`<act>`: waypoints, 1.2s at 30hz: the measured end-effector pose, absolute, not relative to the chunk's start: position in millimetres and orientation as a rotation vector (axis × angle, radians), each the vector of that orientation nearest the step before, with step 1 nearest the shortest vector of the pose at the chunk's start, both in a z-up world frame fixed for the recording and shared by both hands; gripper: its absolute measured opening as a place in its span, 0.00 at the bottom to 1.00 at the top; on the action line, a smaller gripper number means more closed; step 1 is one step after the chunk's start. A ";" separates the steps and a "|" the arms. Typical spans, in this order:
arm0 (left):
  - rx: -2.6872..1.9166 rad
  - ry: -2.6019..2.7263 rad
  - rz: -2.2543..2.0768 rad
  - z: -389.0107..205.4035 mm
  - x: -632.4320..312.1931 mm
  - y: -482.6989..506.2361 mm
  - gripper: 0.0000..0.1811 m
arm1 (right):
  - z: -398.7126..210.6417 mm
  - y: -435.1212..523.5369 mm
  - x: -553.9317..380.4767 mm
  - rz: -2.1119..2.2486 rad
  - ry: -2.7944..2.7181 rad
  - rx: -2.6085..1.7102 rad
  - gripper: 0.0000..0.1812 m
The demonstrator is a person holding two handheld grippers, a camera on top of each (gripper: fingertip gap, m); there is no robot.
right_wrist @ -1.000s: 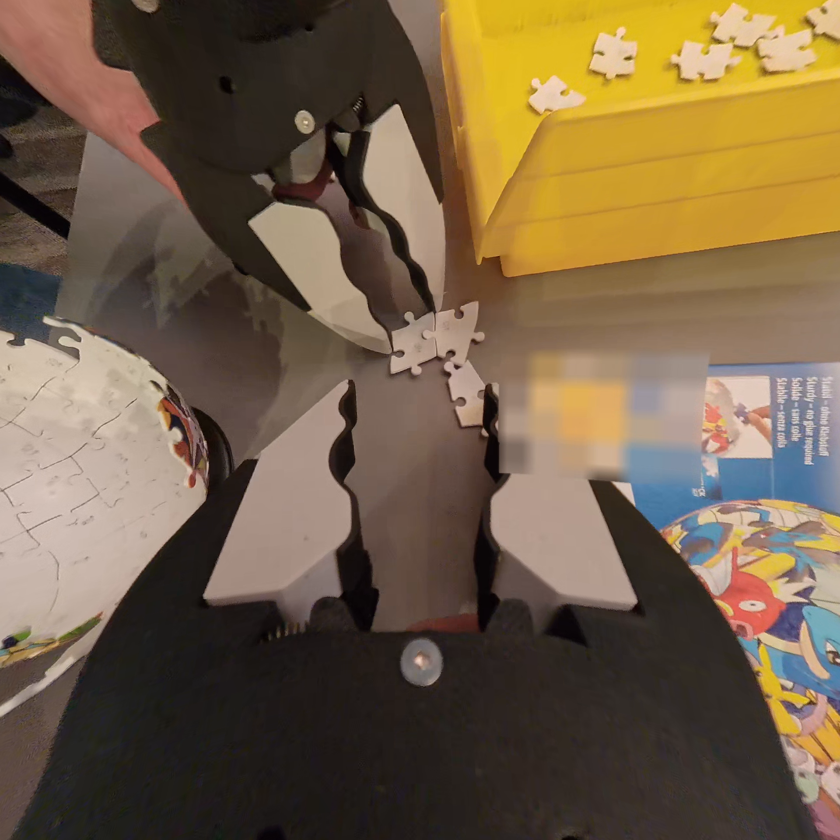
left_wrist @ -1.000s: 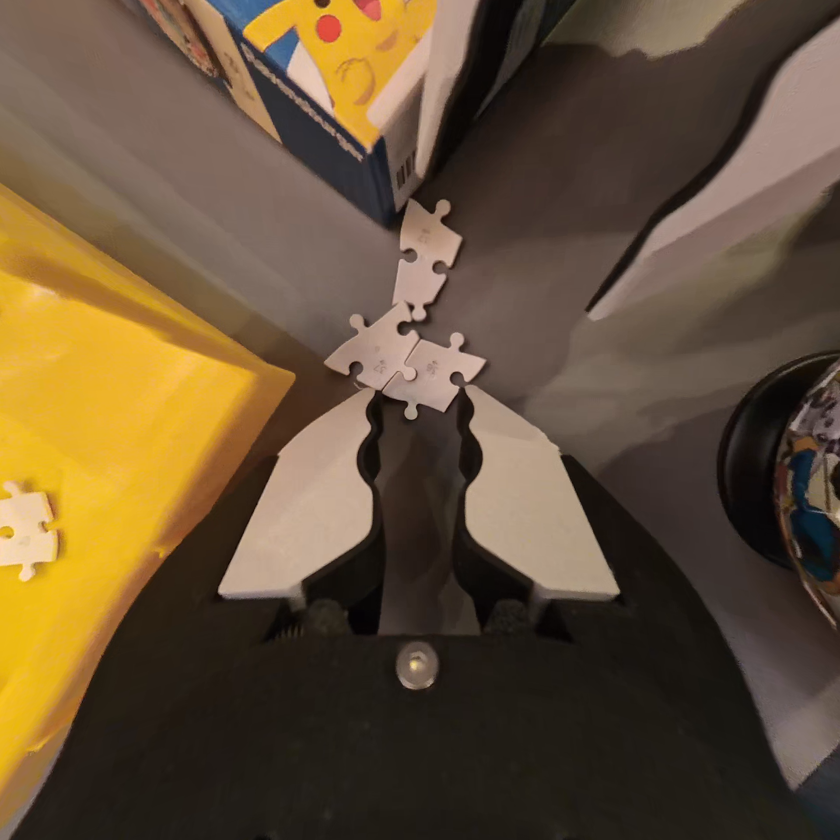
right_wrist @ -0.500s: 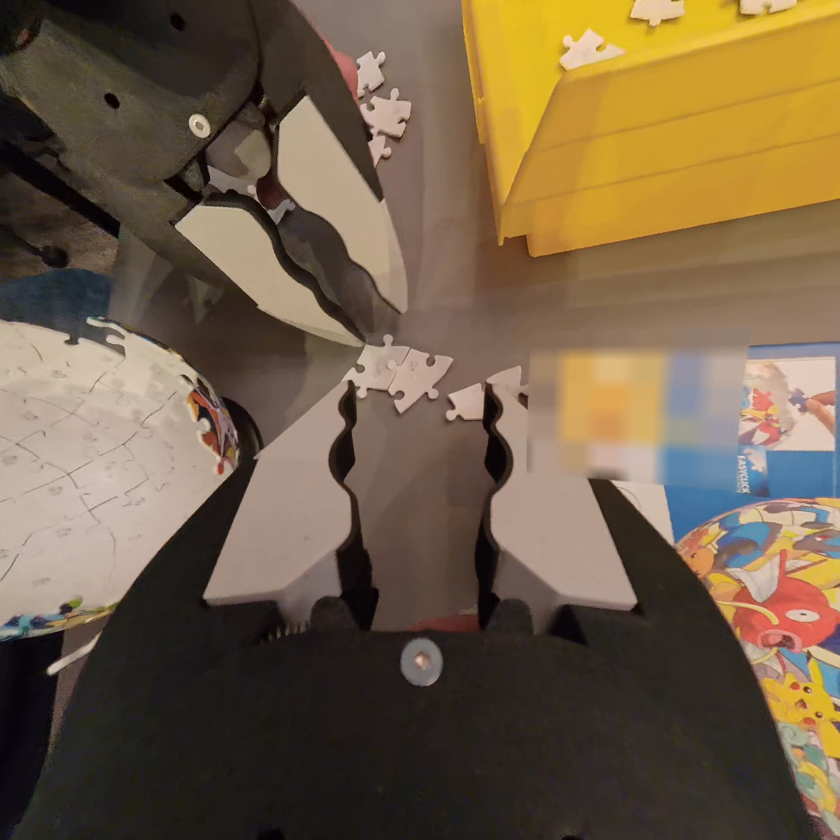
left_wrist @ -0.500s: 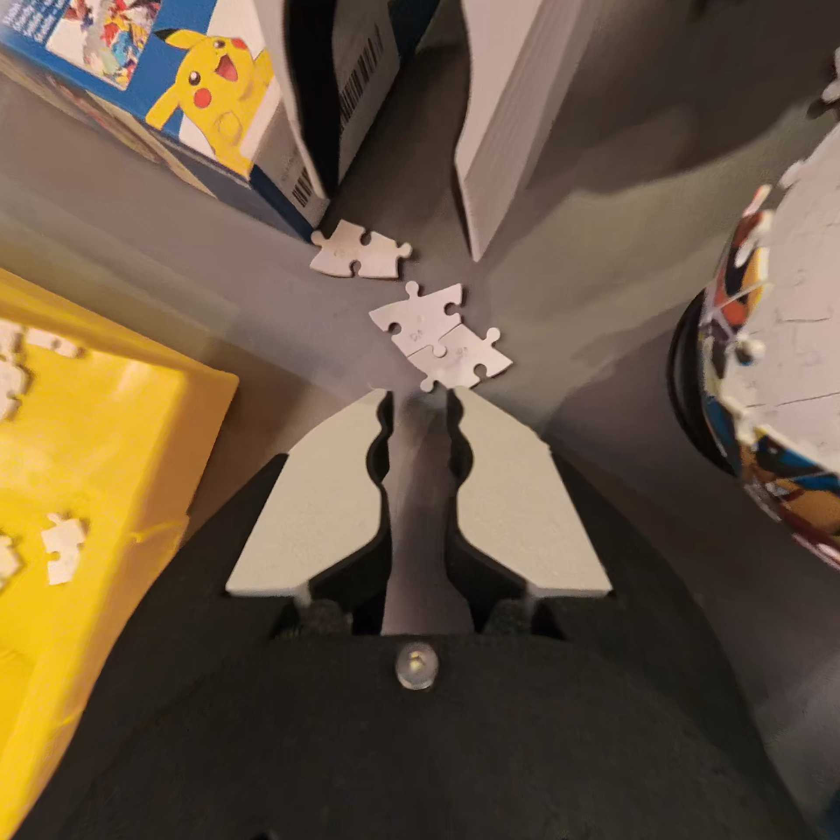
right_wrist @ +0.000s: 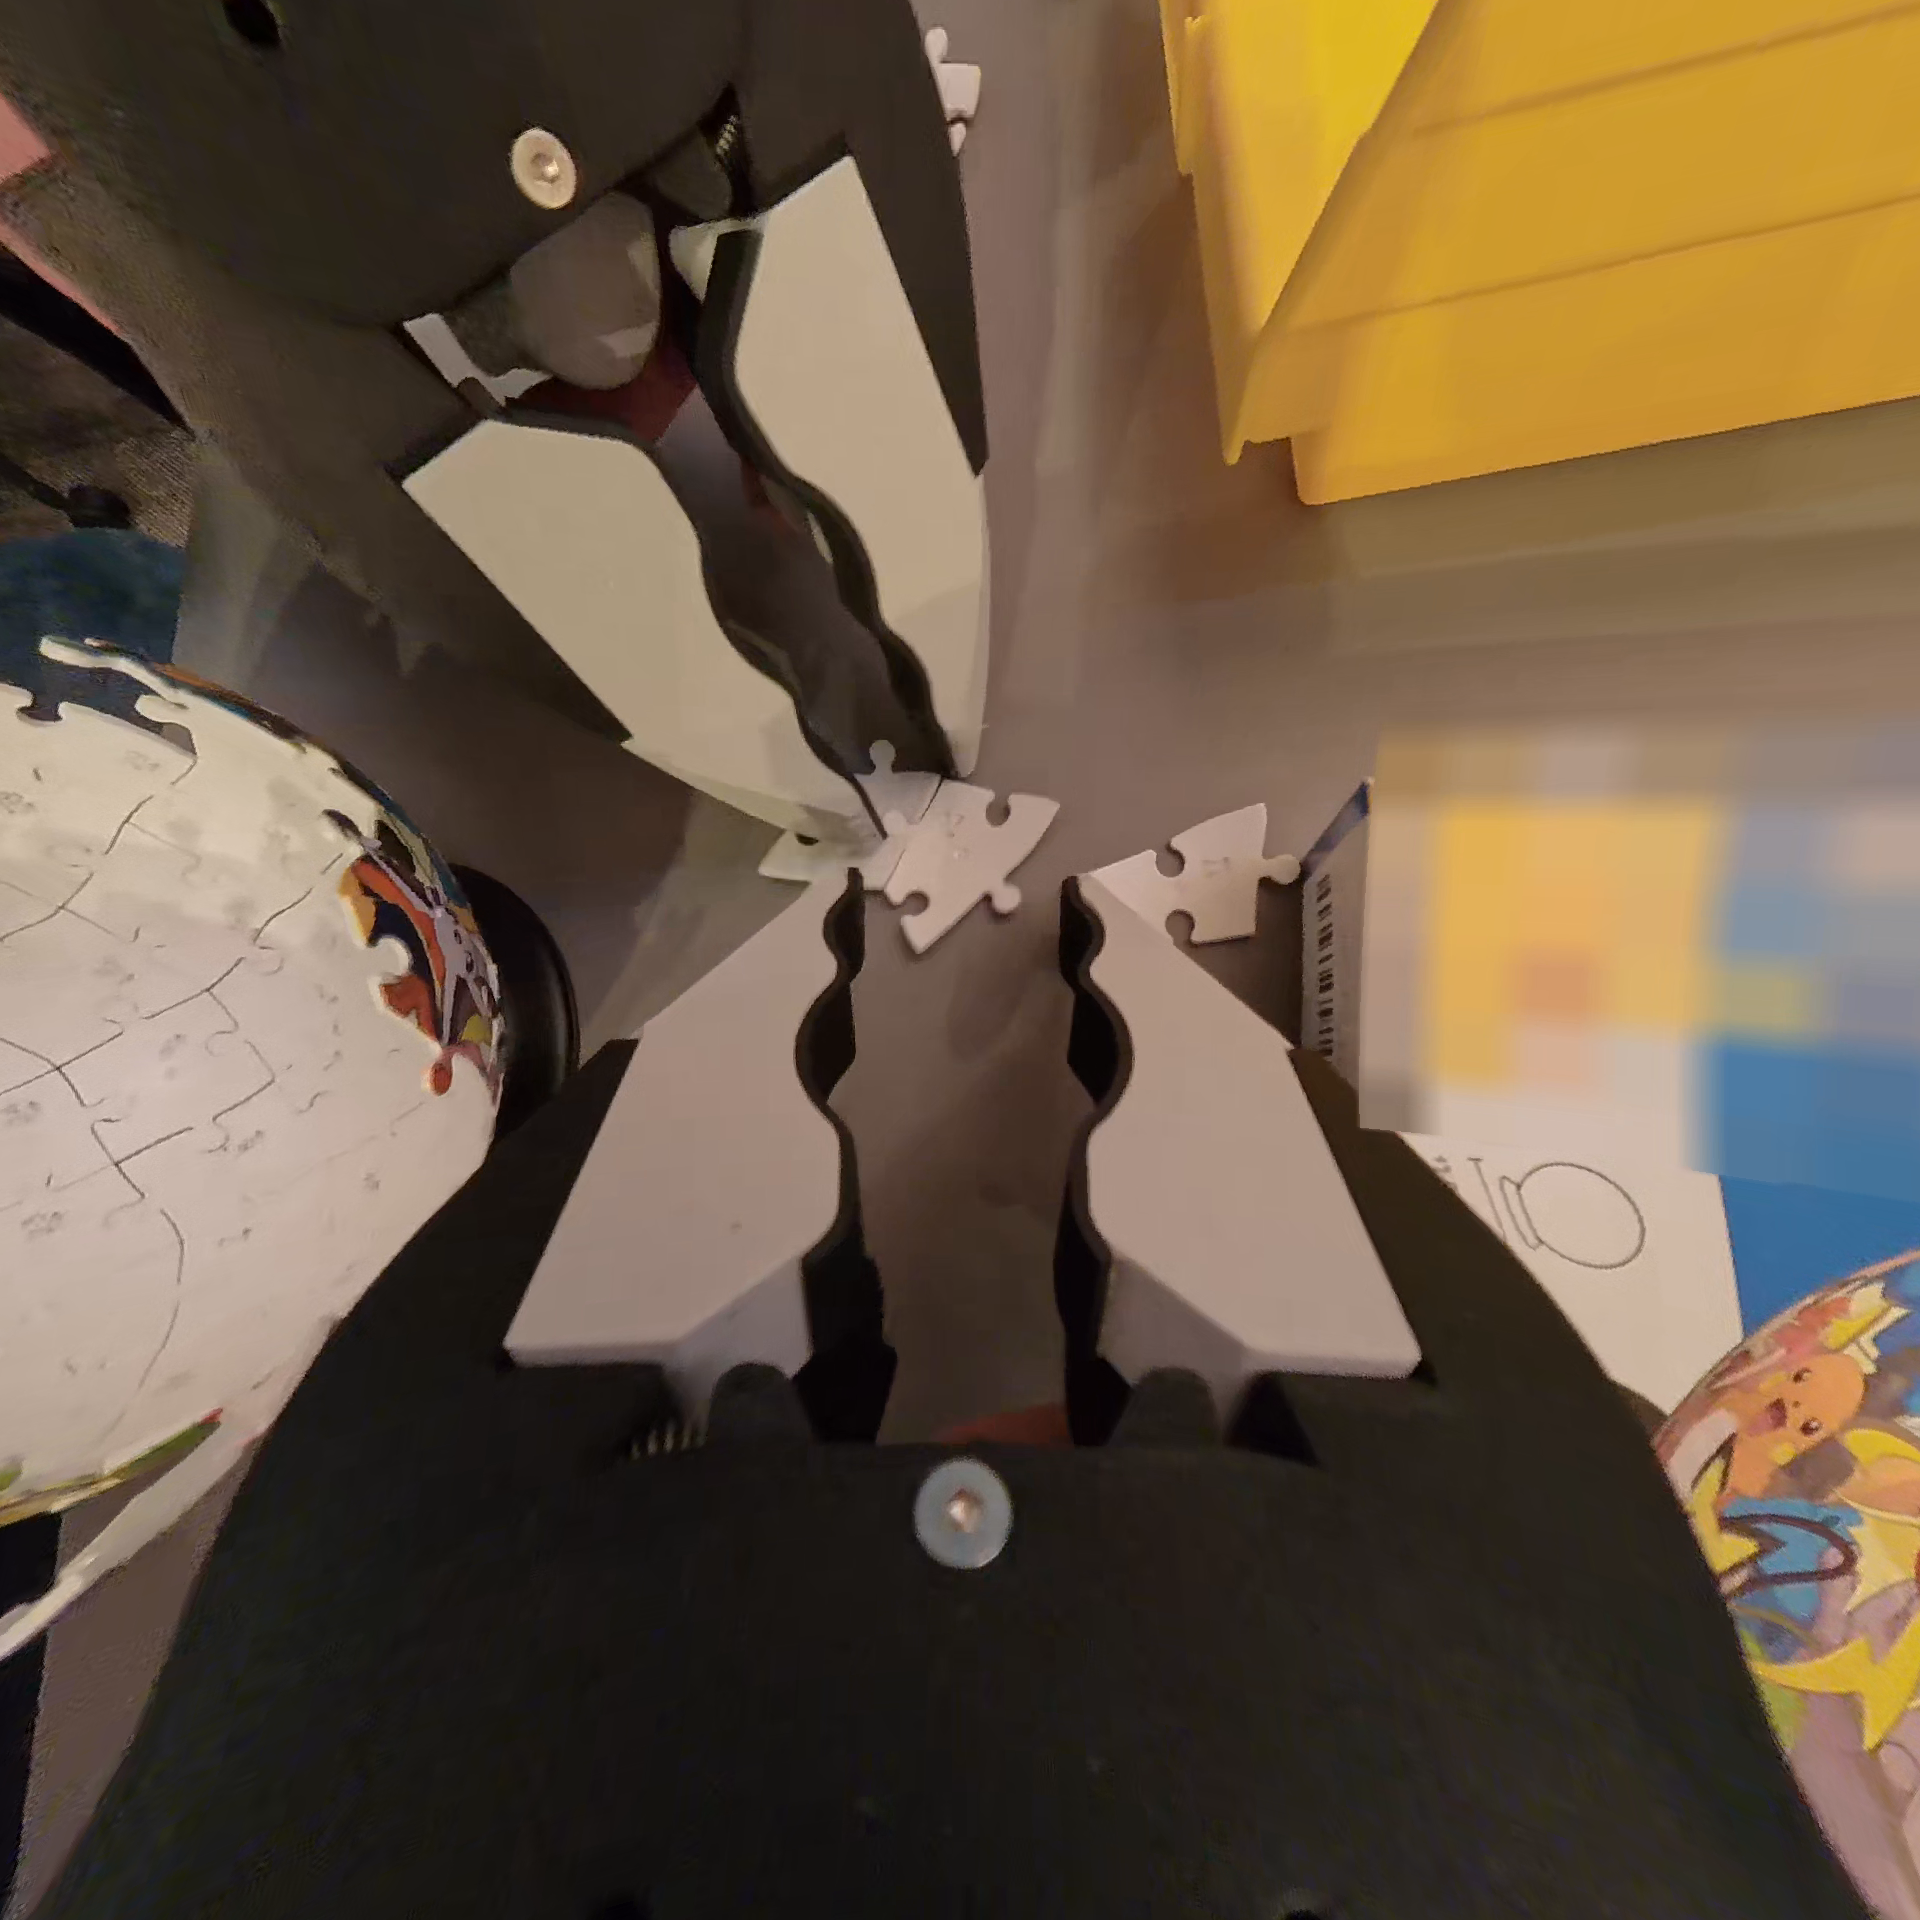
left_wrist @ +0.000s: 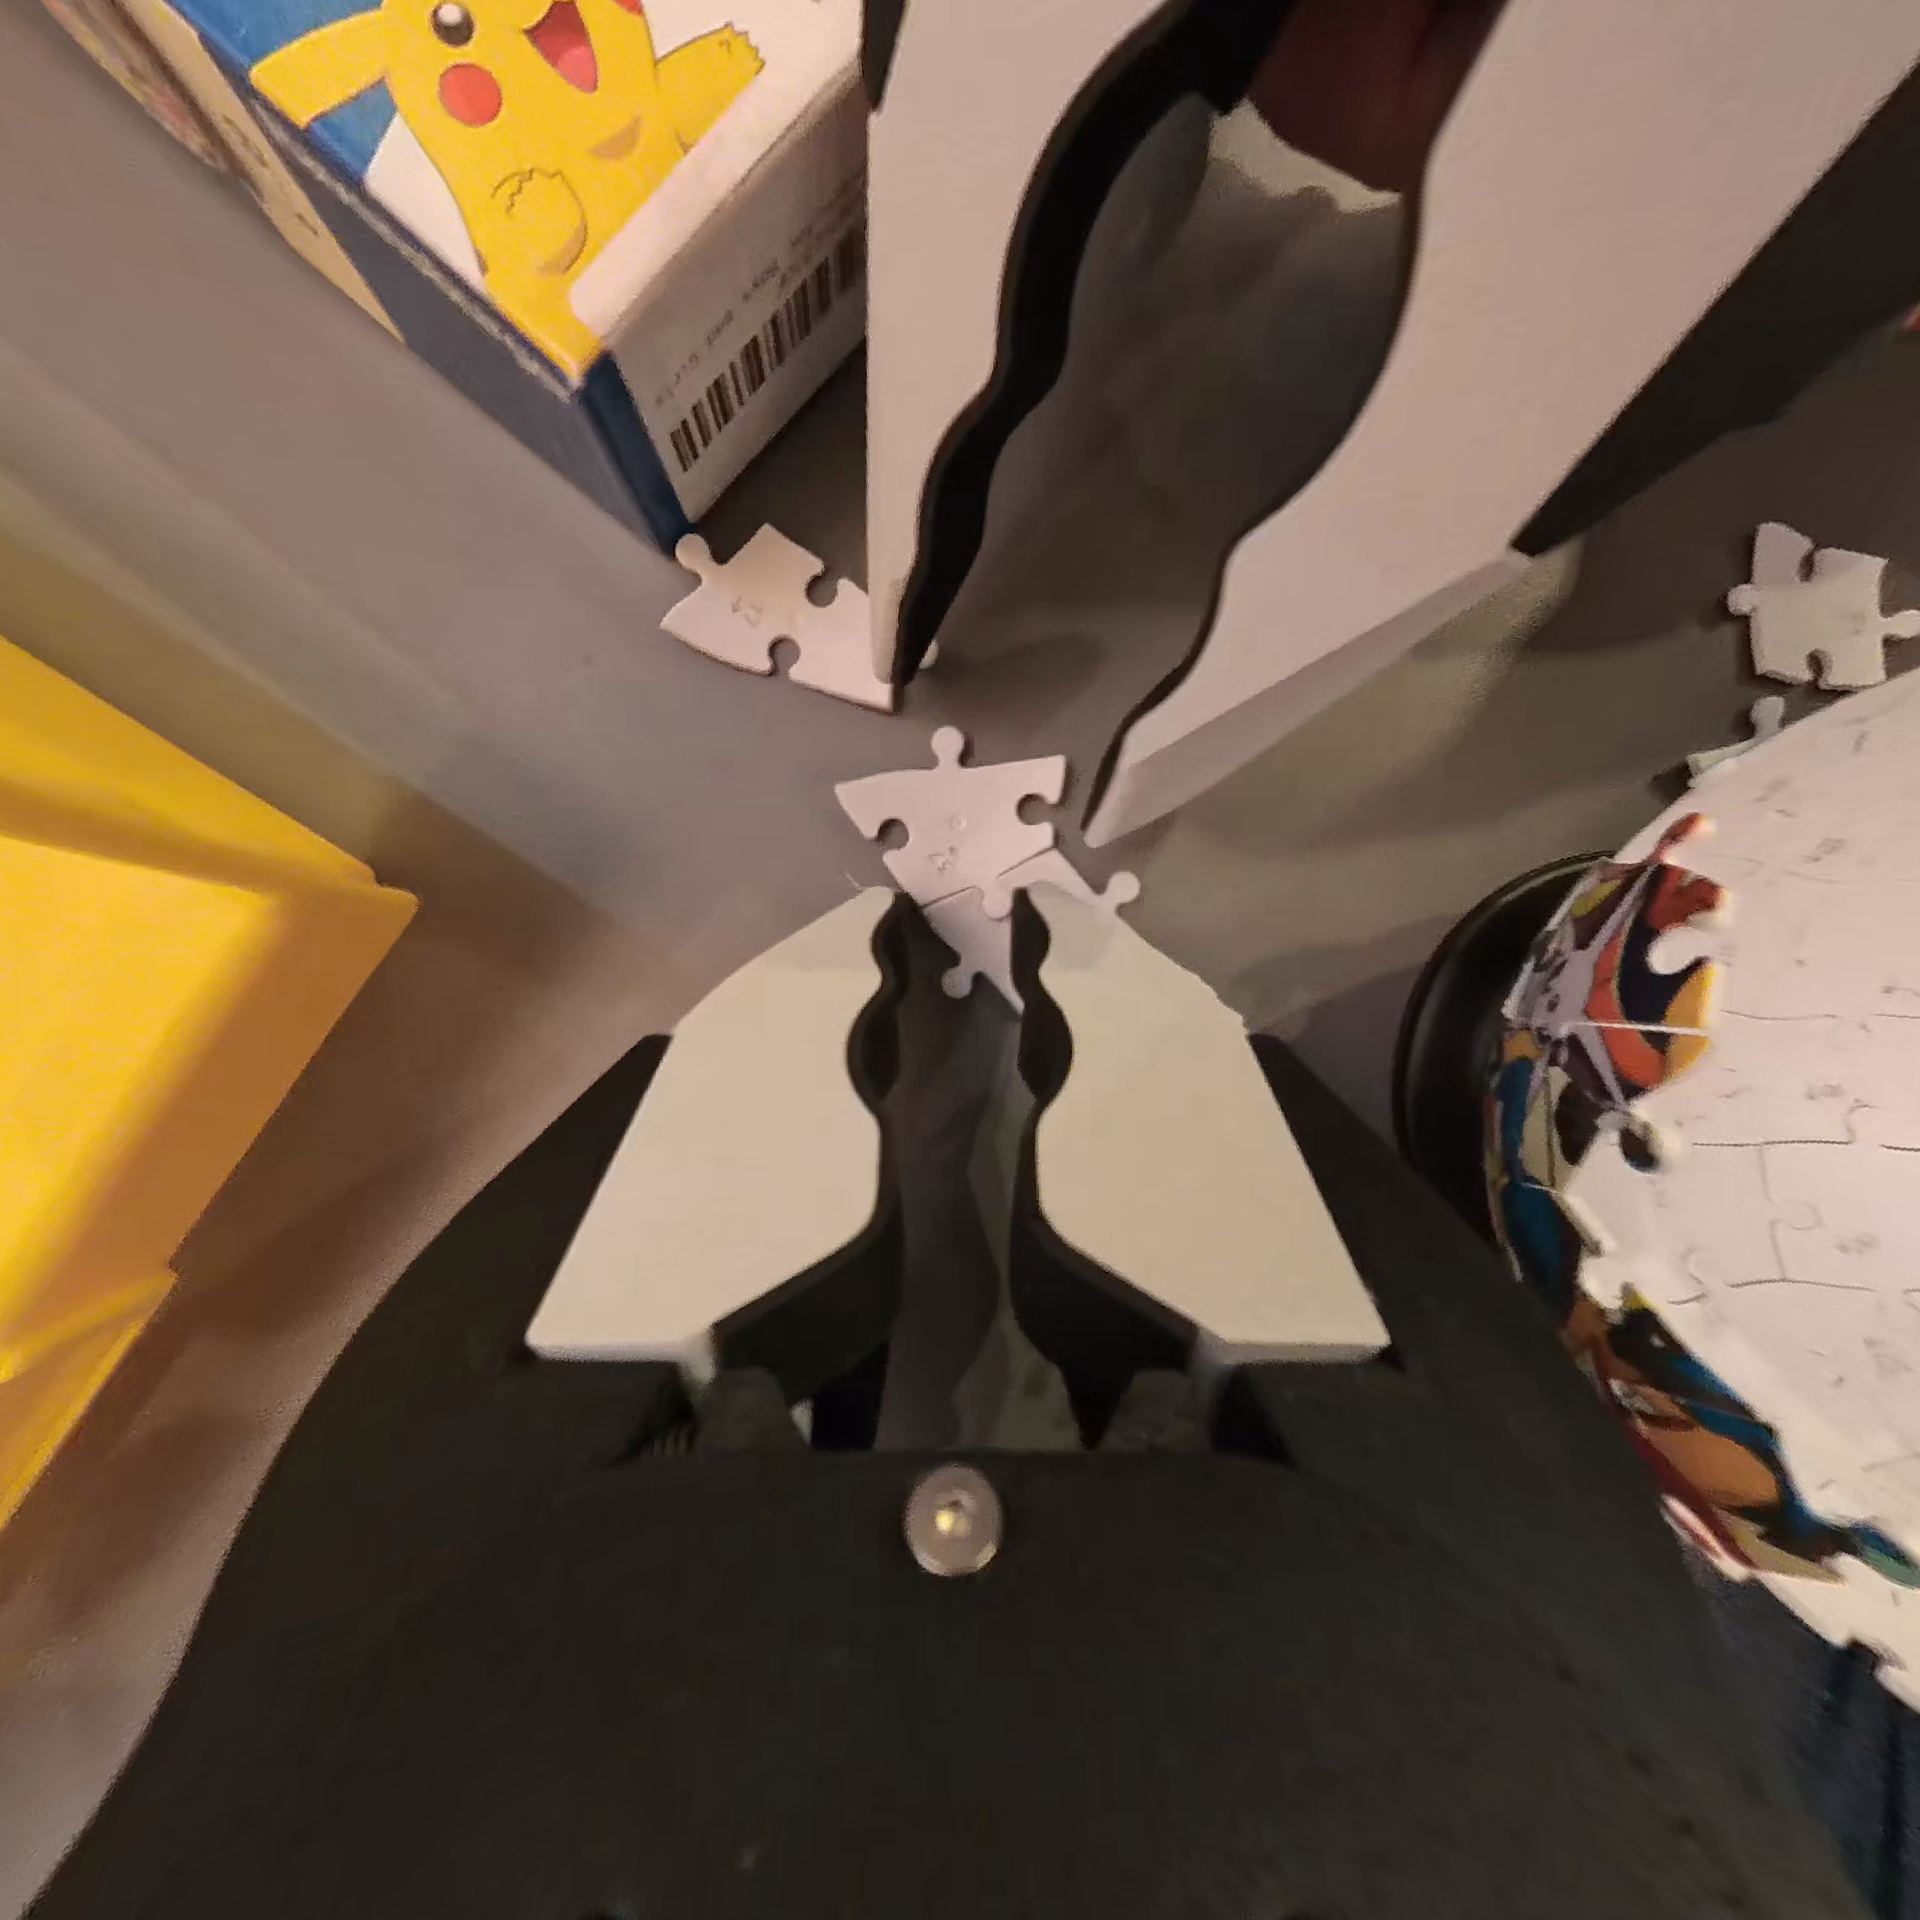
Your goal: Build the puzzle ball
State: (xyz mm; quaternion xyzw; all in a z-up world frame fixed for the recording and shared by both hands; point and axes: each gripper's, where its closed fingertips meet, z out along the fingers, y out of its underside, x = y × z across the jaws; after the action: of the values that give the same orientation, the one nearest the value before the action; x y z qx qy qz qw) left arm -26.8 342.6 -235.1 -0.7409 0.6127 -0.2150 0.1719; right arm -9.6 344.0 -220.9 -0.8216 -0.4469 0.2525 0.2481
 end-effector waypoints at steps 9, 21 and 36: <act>-1.945 1.777 -0.569 -234.3 -22.8 336.5 0.09 | -223.5 337.9 -5.7 0.729 -1.182 -2.247 0.23; -1.599 1.854 -0.440 -219.6 -15.0 336.0 0.03 | -224.2 334.1 -10.7 0.858 -1.155 -2.269 0.21; -1.827 1.871 -0.536 -233.1 -21.8 328.5 0.18 | -228.8 333.0 -8.5 0.730 -1.214 -2.273 0.14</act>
State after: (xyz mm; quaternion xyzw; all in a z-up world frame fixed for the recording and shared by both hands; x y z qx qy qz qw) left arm -21.8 328.5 -233.1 -0.6653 0.6816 -0.1952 0.2338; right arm -8.5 333.0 -228.8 -0.8259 -0.4412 0.2653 0.2296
